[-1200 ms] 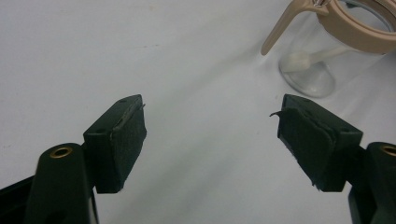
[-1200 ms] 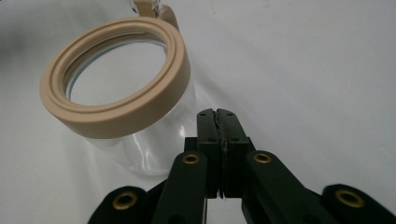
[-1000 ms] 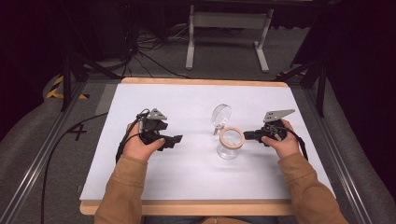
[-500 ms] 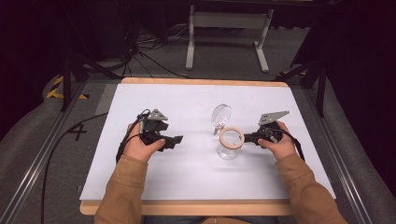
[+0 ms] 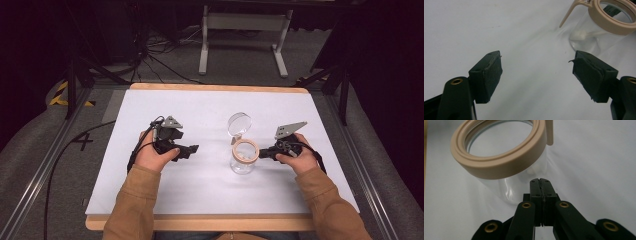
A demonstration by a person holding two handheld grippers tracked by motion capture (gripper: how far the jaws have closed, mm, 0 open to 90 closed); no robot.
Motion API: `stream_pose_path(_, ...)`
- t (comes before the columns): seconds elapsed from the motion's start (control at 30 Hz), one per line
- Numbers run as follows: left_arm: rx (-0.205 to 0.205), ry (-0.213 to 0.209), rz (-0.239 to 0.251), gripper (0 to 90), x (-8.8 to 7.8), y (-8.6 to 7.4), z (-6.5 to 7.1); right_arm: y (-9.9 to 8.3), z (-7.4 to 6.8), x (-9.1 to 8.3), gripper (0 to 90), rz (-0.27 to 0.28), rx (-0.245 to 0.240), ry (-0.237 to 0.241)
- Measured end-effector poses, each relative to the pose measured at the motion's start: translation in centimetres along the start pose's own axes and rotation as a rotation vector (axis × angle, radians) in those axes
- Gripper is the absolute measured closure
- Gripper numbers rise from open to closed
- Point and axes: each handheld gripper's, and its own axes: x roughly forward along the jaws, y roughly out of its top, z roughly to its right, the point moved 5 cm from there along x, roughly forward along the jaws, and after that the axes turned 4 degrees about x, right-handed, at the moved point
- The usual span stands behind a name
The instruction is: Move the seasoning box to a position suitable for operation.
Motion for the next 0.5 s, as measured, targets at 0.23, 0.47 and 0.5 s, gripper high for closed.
stream_pose_path(0.23,-0.006,-0.009,-0.004,23.8,0.2,0.2,0.1,0.1,-1.2,0.2,90.0,-0.028,-0.038,0.014)
stream_pose_path(0.47,0.002,-0.011,-0.01,23.7,0.3,0.3,0.1,0.2,-1.9,0.3,90.0,-0.053,-0.06,0.022)
stream_pose_path(0.5,0.002,-0.011,-0.01,23.6,0.3,0.3,0.1,0.2,-1.9,0.3,90.0,-0.053,-0.06,0.022)
